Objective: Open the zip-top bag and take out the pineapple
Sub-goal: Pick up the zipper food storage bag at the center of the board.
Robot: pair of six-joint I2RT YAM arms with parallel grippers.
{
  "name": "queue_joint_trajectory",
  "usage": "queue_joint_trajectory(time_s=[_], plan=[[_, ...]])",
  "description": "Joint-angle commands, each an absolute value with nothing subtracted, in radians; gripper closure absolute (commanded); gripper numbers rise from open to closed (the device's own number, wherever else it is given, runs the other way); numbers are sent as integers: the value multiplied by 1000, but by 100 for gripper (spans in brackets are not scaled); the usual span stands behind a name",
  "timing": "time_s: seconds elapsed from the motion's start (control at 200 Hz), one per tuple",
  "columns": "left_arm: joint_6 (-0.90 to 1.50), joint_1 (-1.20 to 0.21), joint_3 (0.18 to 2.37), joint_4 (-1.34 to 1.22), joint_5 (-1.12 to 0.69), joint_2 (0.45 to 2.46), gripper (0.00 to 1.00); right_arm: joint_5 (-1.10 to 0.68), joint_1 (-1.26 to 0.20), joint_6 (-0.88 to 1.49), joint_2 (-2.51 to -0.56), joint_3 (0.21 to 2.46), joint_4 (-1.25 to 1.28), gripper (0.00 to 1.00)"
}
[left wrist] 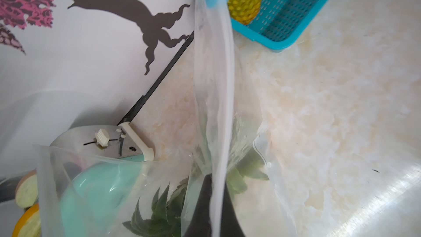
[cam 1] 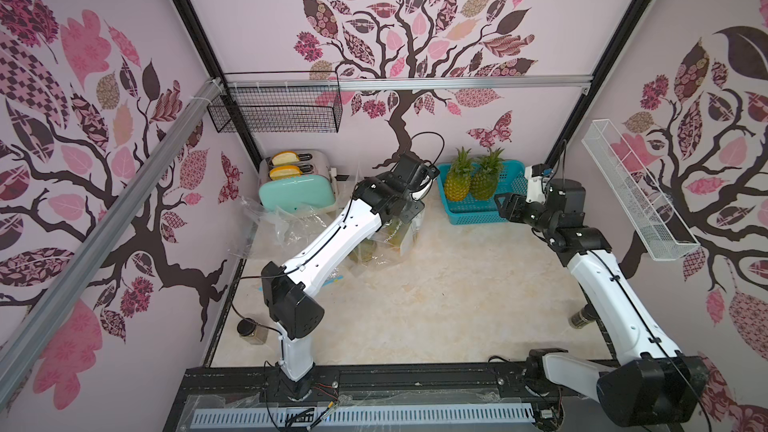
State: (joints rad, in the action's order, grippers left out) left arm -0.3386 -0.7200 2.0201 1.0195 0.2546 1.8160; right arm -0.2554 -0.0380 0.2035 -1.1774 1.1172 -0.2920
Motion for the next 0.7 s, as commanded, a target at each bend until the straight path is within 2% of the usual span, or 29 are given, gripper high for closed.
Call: queue_joint_trajectory(time_s=[0.0, 0.215, 0.5, 0.695], plan=[[-461, -722, 1995, 1012, 50, 1707, 100, -299, -41, 183, -1163, 1115, -295, 33], [-518, -721, 1948, 1046, -80, 1631, 100, -438, -40, 160, -1136, 1091, -284, 34], [-485, -722, 1751, 967, -181, 1542, 100, -643, -46, 155, -1070, 1017, -238, 33], [-520, -723, 1733, 972, -210, 1523, 100, -767, -161, 38, -1074, 1000, -248, 35]])
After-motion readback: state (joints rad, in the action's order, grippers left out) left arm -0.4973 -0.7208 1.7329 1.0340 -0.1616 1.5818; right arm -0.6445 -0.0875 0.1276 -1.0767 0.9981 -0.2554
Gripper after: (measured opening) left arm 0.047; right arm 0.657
